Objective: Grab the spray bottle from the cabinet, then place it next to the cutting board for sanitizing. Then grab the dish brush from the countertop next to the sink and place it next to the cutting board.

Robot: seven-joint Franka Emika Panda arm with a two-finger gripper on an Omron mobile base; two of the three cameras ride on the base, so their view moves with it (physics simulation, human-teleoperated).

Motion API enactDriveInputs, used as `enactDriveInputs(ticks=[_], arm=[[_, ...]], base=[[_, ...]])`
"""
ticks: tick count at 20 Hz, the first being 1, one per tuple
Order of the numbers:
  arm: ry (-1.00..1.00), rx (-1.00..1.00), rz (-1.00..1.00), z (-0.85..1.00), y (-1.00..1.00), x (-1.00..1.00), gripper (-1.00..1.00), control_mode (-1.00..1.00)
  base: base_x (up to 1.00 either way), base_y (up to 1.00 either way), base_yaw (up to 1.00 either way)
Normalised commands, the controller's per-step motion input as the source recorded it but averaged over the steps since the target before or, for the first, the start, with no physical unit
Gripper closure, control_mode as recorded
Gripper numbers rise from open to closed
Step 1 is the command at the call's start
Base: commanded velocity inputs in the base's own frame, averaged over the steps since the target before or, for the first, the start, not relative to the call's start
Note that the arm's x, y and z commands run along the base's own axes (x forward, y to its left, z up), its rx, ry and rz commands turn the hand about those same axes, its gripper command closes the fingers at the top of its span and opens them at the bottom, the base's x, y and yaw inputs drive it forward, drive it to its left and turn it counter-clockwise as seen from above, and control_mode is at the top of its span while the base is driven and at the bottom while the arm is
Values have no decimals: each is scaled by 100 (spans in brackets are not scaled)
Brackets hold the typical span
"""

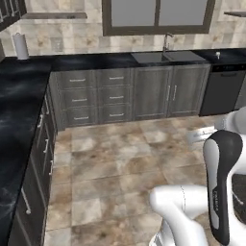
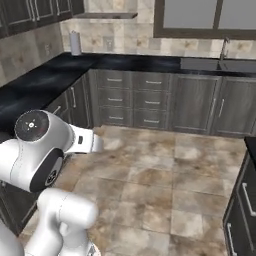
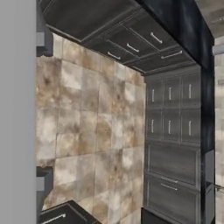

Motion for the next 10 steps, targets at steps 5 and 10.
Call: enactDriveInputs(ticks=[5,10], arm=[[0,0,0,0,0,0,-100,100],[0,0,0,0,0,0,-100,100]], base=[[100,-74,0],[100,-15,-9]])
